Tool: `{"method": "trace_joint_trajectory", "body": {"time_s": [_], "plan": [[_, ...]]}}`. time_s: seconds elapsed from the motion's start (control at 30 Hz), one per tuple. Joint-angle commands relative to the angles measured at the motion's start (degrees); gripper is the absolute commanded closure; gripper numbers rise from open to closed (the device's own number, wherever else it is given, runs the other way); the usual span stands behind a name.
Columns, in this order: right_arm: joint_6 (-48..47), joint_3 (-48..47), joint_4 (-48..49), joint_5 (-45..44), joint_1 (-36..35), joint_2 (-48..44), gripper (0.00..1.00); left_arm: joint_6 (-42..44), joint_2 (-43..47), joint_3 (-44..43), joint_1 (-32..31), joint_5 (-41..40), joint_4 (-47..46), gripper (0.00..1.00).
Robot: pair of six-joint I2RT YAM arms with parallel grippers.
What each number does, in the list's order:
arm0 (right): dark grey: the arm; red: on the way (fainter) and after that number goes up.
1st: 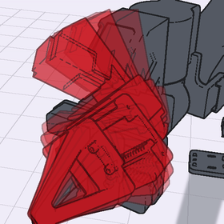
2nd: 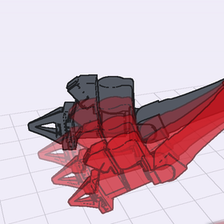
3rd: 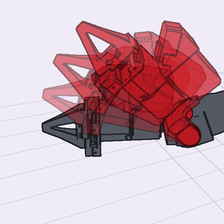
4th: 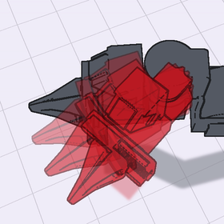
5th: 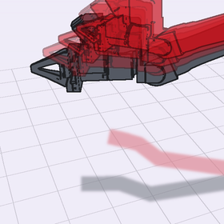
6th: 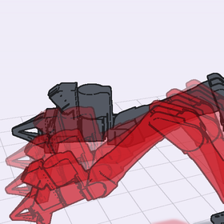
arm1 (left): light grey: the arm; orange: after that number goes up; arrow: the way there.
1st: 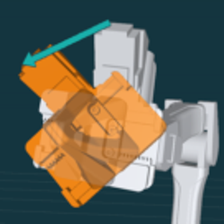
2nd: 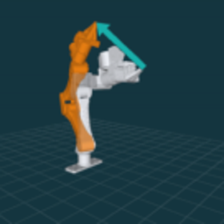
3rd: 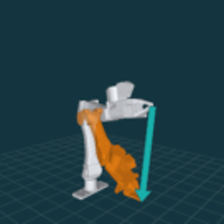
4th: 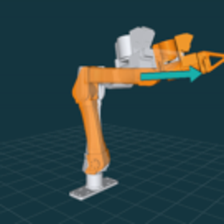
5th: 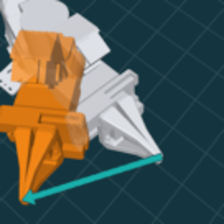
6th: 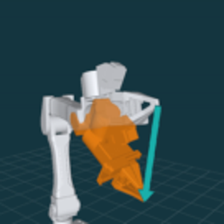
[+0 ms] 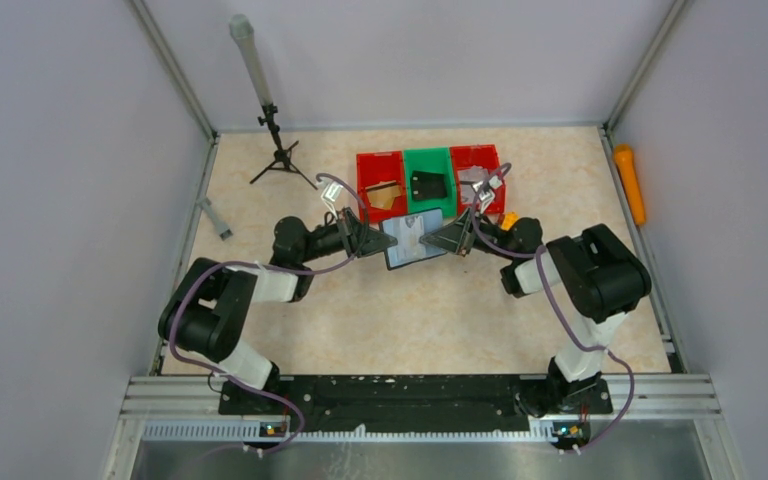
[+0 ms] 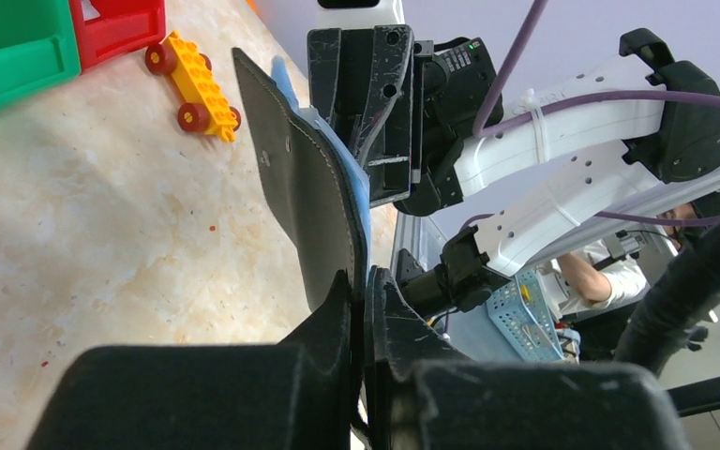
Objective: Take the credit cards out of the card holder
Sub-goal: Remove the credit card from the card holder.
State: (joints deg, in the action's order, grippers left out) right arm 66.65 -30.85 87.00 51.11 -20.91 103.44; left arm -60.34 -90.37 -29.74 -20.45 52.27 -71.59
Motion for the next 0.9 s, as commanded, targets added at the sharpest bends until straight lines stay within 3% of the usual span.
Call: {"method": "trace_joint_trajectory", "body": {"time_s": [0.0,0.1,0.4,0.7,0.87], "plan": [[-1.08,-1.83,6.49,0.83,-0.81,-2.0,0.87,2.37,2.16,-1.33,-0.56,-0.26,-0.39,1.0],[-1.29,-1.76,5.98,0.68,-0.72,-2.08,1.0,3.61,2.72,-1.37,-0.37,-1.04,2.13,1.0],[-4.18,0.45,0.76,-2.69,2.1,-4.11,1.0,5.15,5.1,-0.18,0.87,-2.56,4.25,1.0],[-5.67,2.52,-3.4,-6.49,5.01,-5.91,1.0,10.68,8.22,-0.39,1.9,-7.67,16.56,1.0],[-8.28,3.0,-8.58,-8.83,5.38,-8.46,1.0,10.72,7.48,-0.78,1.9,-8.5,18.07,1.0]]}}
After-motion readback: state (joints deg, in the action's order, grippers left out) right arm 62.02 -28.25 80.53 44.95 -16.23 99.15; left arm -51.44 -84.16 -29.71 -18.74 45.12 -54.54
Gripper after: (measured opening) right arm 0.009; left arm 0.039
